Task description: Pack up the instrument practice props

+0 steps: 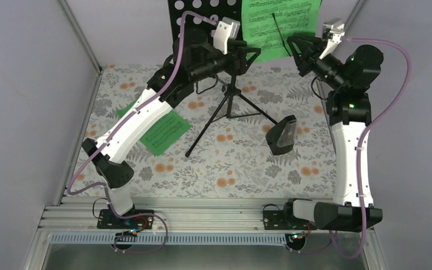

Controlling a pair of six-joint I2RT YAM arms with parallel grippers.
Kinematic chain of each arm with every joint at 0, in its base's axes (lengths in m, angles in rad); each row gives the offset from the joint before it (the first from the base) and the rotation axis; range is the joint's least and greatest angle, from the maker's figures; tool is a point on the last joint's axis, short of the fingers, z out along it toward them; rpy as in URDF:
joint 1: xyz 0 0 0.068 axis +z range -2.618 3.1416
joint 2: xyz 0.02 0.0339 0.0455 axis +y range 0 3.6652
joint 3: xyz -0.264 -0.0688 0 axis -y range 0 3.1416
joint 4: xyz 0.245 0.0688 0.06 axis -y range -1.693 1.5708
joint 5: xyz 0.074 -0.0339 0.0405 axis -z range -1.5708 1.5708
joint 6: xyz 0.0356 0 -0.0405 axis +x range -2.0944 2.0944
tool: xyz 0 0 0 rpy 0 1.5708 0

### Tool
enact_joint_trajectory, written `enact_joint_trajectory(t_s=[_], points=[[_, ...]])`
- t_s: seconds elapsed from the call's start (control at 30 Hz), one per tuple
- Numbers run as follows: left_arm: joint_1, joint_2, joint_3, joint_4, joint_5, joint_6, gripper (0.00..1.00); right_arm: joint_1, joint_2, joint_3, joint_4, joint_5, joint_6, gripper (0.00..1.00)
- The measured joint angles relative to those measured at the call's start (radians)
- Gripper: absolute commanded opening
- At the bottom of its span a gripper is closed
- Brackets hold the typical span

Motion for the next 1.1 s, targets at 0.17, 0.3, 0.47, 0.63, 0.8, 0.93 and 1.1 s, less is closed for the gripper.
enact_joint_trajectory(t_s=[0.17, 0.3, 0.47, 0.63, 0.8, 0.93, 1.1], points=[[-0.004, -0.048, -0.043, 0.0, -0.01, -0.001, 0.7, 0.06, -0.019, 0.004, -0.025, 0.008, -0.054, 0.28], [-0.005, -0.103, -0.077, -0.002, -0.035, 0.0, 0.8, 0.111, -0.022, 0.018, -0.051, 0.085, -0.116, 0.34], [0.0, -0.175, -0.14, 0.006, -0.066, -0.013, 0.84, 0.196, -0.022, 0.02, -0.092, 0.232, -0.203, 0.34], [0.013, -0.178, -0.145, 0.008, -0.054, -0.031, 0.84, 0.267, -0.023, 0.013, -0.092, 0.391, -0.28, 0.33], [0.013, -0.148, -0.122, 0.005, -0.035, -0.039, 0.8, 0.288, -0.027, -0.013, -0.074, 0.491, -0.325, 0.33], [0.015, -0.104, -0.077, -0.006, -0.044, -0.047, 0.8, 0.299, -0.029, -0.028, -0.061, 0.536, -0.349, 0.29], [0.015, -0.085, -0.07, -0.006, -0.077, -0.058, 0.8, 0.312, -0.028, -0.032, -0.049, 0.574, -0.367, 0.25]])
